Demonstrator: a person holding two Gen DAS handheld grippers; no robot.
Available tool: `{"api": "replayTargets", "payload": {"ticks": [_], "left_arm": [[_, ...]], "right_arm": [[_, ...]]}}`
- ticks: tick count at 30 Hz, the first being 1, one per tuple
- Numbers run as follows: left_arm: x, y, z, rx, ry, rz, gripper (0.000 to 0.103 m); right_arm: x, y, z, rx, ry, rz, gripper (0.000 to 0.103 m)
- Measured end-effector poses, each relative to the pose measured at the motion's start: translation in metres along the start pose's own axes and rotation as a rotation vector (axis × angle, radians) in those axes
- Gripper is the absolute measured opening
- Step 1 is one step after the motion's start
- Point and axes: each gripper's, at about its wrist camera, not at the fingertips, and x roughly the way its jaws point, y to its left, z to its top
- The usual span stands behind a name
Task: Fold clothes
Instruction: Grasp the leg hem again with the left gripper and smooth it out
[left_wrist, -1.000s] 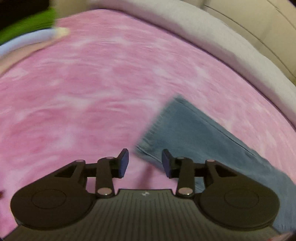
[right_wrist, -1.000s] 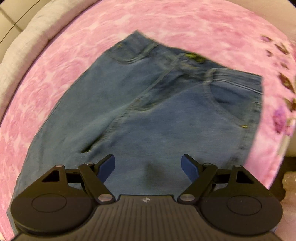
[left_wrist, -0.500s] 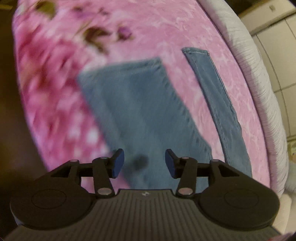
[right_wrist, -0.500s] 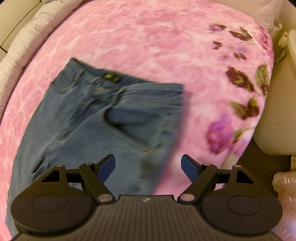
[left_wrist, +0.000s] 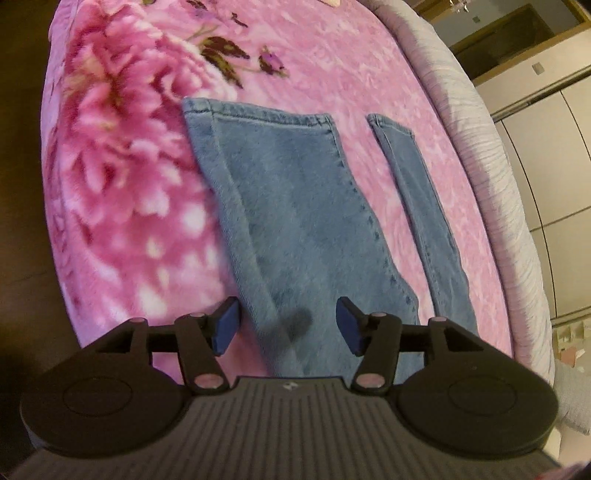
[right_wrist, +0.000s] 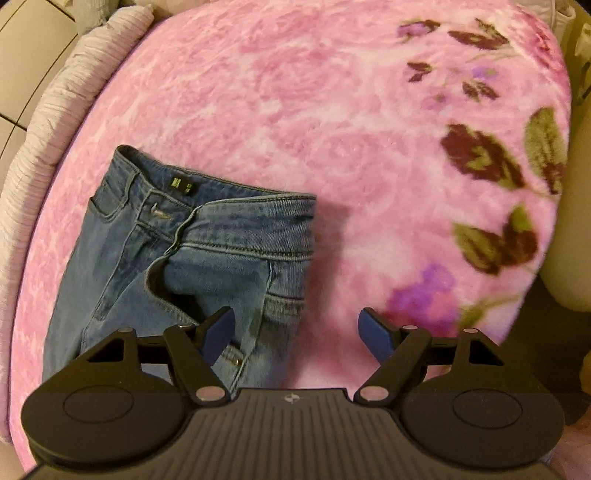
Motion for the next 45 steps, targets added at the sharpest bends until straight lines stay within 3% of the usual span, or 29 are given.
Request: {"api": "replayTargets", "payload": {"ticks": [4,5,6,7,9,11,14,16,18,20,24,25,26,28,31,34,37,40,41,45], "left_arm": [[0.005,-0.008,0.003,0.046,0.011,0.022,0.039],[0.006,-0.009,0.005,0.058,0.015,0.031,0.028],[0.007,-0.009,0.007,0.067,0.021,0.042,0.012],[0.008,-0.008,0.009,0.078,0.027,0.048,0.009],[0.006,-0.016,0.010,0.139,0.028,0.053,0.005],[-0.003,-0.028,0.010,0.214,0.019,0.045,0.004],[-0.030,-0.048,0.011,0.354,-0.010,0.017,0.004],[-0.050,-0.055,0.010,0.446,-0.025,0.009,0.004],[-0.048,-0.040,0.007,0.500,-0.002,0.088,0.004],[-0.030,-0.016,-0.001,0.522,0.051,0.186,0.005],[-0.019,-0.015,-0.013,0.590,0.034,0.231,0.006],[-0.019,-0.018,-0.012,0.591,0.035,0.235,0.007],[-0.023,-0.020,-0.012,0.600,0.030,0.236,0.008],[-0.033,-0.023,-0.011,0.620,0.018,0.237,0.013],[-0.048,-0.031,-0.011,0.641,-0.009,0.242,0.019],[-0.051,-0.044,-0.025,0.713,-0.035,0.269,0.019],[-0.041,-0.044,-0.033,0.777,-0.014,0.315,0.032],[-0.022,-0.024,-0.027,0.799,0.049,0.370,0.036],[-0.020,-0.018,-0.021,0.812,0.053,0.360,0.045],[-0.029,-0.016,0.006,0.817,0.054,0.420,0.045]], "right_arm": [[0.006,0.001,0.007,0.008,-0.064,0.039,0.072],[0.007,0.000,0.009,0.015,-0.074,0.052,0.067],[0.008,-0.001,0.011,0.026,-0.080,0.069,0.059],[0.009,-0.001,0.013,0.031,-0.078,0.097,0.040],[0.009,0.001,0.015,0.018,-0.064,0.094,0.028],[0.002,0.004,0.017,-0.003,-0.068,0.096,0.007],[-0.037,0.022,0.018,-0.125,-0.139,0.142,0.003],[-0.057,0.029,0.019,-0.185,-0.155,0.168,0.002],[-0.060,0.025,0.020,-0.203,-0.134,0.142,0.002],[-0.042,0.010,0.015,-0.194,-0.069,0.063,0.002],[-0.010,-0.009,-0.002,-0.120,0.020,-0.054,0.011],[-0.012,-0.007,-0.002,-0.120,0.004,-0.059,0.023],[-0.016,-0.004,-0.002,-0.133,-0.006,-0.081,0.043],[-0.028,0.005,-0.002,-0.184,-0.025,-0.137,0.051],[-0.054,0.019,-0.011,-0.276,-0.098,-0.170,0.050],[-0.069,0.034,-0.031,-0.356,-0.124,-0.121,0.051],[-0.058,0.053,-0.062,-0.470,-0.053,-0.071,0.054],[-0.031,0.054,-0.087,-0.481,0.095,-0.110,0.054],[-0.028,0.052,-0.091,-0.466,0.122,-0.129,0.054],[-0.042,0.053,-0.099,-0.425,0.147,-0.156,0.055]]}}
